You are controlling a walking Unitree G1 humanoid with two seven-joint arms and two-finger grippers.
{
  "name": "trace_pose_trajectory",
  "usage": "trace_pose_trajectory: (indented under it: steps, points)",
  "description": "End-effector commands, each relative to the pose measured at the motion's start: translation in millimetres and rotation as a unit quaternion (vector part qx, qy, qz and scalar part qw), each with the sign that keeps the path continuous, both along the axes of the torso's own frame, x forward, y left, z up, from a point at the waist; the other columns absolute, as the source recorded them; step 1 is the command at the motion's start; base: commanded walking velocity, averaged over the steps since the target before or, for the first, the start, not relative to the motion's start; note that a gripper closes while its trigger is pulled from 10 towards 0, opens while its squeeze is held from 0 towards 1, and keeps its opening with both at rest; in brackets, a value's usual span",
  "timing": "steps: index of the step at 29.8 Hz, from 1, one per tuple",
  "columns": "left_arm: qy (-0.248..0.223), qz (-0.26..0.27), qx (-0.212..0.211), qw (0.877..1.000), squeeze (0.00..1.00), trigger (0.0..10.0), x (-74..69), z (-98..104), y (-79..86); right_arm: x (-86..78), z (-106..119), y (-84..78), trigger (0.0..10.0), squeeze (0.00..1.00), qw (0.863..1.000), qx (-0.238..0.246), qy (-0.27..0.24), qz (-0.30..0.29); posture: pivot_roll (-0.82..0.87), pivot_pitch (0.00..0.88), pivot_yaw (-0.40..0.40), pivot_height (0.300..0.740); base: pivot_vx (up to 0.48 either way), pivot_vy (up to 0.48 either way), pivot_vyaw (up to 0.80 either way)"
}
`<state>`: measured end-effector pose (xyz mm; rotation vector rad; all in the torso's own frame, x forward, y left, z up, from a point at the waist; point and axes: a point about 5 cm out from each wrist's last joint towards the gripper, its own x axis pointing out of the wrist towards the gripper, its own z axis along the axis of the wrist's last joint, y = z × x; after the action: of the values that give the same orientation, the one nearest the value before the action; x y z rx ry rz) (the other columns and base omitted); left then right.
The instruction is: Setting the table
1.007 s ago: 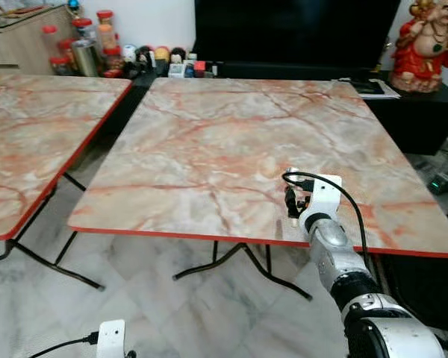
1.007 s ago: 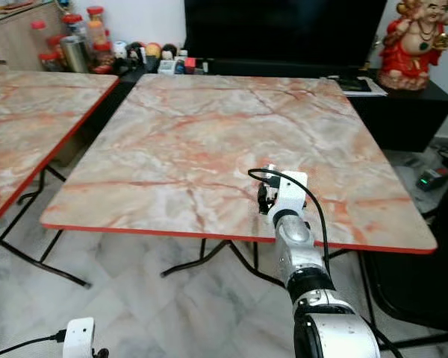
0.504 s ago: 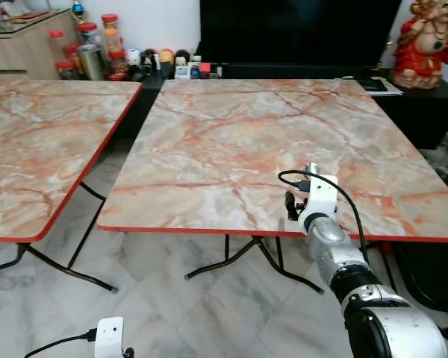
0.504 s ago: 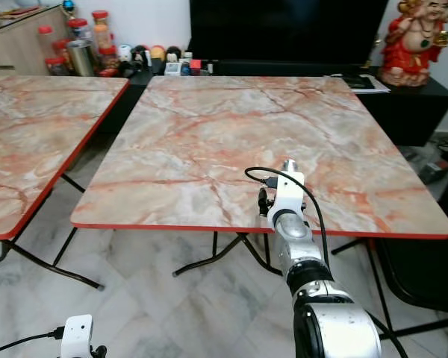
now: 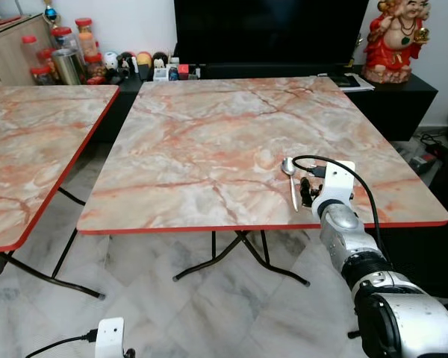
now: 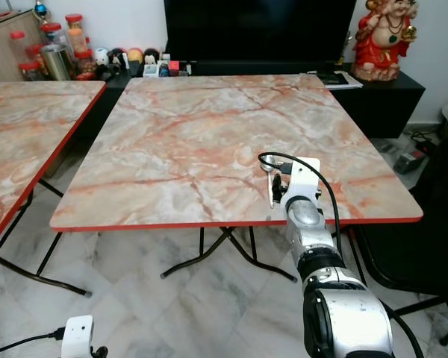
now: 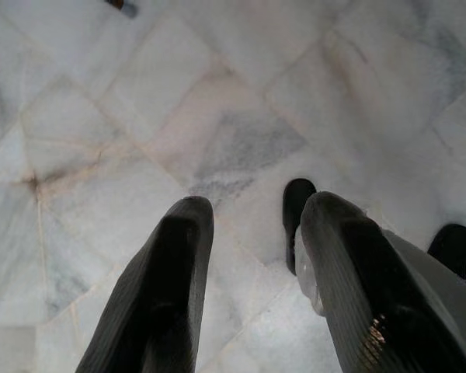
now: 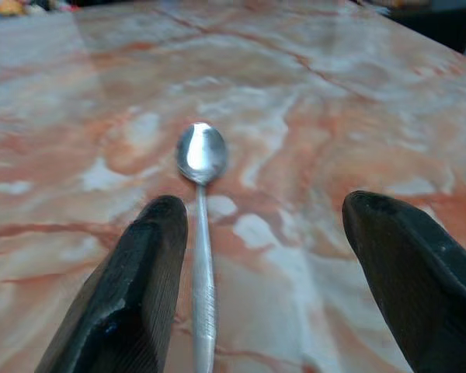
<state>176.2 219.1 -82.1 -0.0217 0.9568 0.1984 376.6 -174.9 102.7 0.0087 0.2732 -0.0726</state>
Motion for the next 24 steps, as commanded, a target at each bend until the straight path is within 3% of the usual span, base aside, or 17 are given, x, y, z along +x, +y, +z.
trace_pose_trajectory:
  steps: [1,6,24]
  points:
    - [0.005,-0.002,0.005,1.0,0.0,10.0,-1.3,0.0,3.6,0.3,2.4,2.6,10.0,0.0,1.0,-0.007,-0.014,0.017,0.07,0.0,0.005,0.728,0.334,0.0,0.0]
    - [0.006,-0.001,0.007,1.0,0.0,10.0,-1.9,0.0,4.9,-1.0,-0.7,3.2,10.0,0.0,1.0,-0.003,-0.008,0.015,0.07,0.0,0.003,0.728,0.337,0.0,0.67]
    - [0.008,-0.001,0.005,1.0,0.0,10.0,-3.9,-1.1,4.0,-4.8,-7.5,2.2,10.0,0.0,1.0,0.0,0.001,0.013,0.07,0.0,-0.002,0.728,0.336,0.0,0.0]
